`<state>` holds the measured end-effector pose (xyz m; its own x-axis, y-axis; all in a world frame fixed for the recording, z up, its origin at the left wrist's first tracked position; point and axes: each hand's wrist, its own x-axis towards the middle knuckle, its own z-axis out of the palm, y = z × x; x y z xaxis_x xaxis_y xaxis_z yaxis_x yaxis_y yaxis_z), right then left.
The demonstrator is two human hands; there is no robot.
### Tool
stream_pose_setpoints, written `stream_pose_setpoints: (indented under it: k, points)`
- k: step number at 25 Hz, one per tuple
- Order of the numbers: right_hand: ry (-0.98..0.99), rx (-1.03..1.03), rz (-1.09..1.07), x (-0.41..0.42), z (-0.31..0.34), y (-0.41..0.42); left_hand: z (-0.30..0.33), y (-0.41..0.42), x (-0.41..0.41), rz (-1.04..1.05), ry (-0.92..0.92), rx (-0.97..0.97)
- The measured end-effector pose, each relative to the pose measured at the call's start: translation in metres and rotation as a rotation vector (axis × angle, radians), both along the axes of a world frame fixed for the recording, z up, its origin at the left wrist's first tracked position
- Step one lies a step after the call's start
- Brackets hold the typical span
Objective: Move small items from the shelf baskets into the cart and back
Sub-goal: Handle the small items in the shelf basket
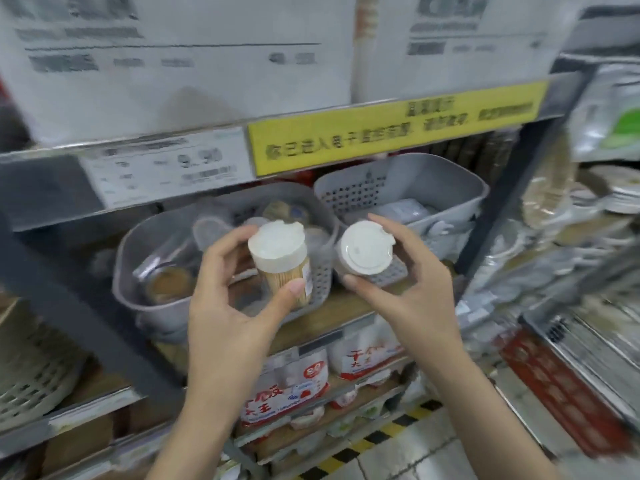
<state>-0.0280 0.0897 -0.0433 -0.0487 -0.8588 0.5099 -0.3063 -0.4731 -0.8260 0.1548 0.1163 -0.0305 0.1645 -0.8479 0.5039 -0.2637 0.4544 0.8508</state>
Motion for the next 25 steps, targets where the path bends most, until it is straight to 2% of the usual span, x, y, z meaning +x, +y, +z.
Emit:
stream_pose_setpoints:
  k: [7,12,20,25]
  points:
    - [-0.151,0.221,-0.404,-0.137,-0.041,0.062,-0.037,-0.018,-0.144,-0.401,-0.003,0.206]
    - [-0.281,0.298,-0.67,-0.237,-0.065,0.104,-0.055,-0.022,-0.262,-0.645,-0.047,0.313]
    - [-0.486,0.397,-0.899,-0.367,-0.109,0.15,-0.09,-0.025,-0.422,-0.853,-0.07,0.462]
    - [-0.56,0.459,-1.001,-0.432,-0.138,0.137,-0.119,-0.053,-0.496,-0.919,-0.129,0.555]
